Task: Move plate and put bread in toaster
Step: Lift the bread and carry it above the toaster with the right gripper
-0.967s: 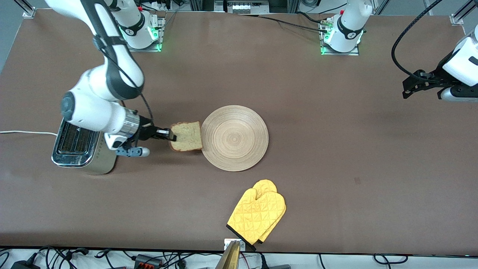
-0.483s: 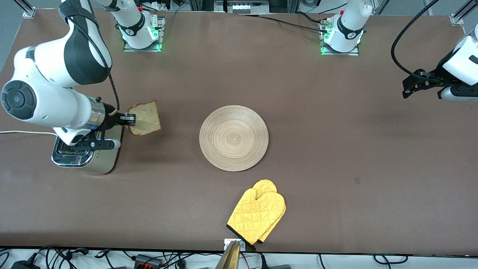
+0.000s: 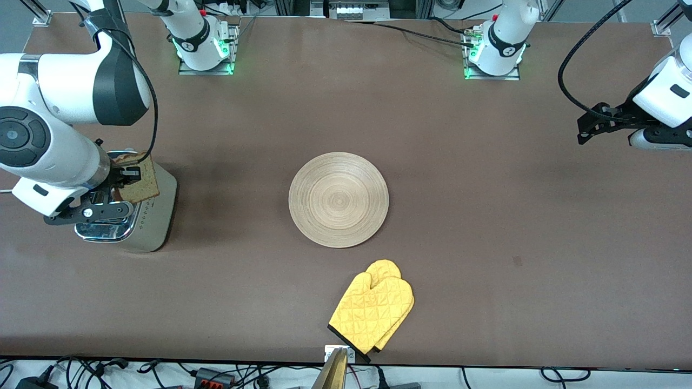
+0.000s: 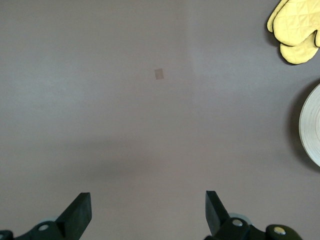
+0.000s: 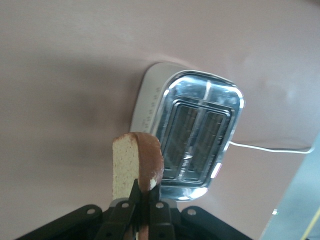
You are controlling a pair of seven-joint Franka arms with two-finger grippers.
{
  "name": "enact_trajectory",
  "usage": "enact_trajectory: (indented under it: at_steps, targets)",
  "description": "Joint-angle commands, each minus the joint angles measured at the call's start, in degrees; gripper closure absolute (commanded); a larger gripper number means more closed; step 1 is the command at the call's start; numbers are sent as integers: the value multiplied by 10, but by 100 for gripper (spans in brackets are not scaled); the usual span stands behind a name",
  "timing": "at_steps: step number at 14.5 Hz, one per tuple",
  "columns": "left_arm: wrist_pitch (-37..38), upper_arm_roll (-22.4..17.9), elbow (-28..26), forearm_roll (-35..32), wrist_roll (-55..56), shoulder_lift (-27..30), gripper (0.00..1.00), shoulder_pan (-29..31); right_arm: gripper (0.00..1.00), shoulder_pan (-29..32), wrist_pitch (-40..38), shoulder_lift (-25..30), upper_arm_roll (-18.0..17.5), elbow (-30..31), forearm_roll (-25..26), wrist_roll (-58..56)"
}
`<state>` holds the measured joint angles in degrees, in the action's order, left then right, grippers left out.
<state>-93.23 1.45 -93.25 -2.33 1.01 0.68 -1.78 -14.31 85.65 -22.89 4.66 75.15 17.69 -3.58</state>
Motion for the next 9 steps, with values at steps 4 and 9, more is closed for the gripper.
enact_trajectory:
  at_steps: [4,9]
  targets:
    - [32,0,21,-11,6,-21,0,0,100,49,8,-14,1,-18,28,-135]
    - [-4,-2,23,-7,-3,-23,0,3,100,46,8,-12,-1,-19,14,-99]
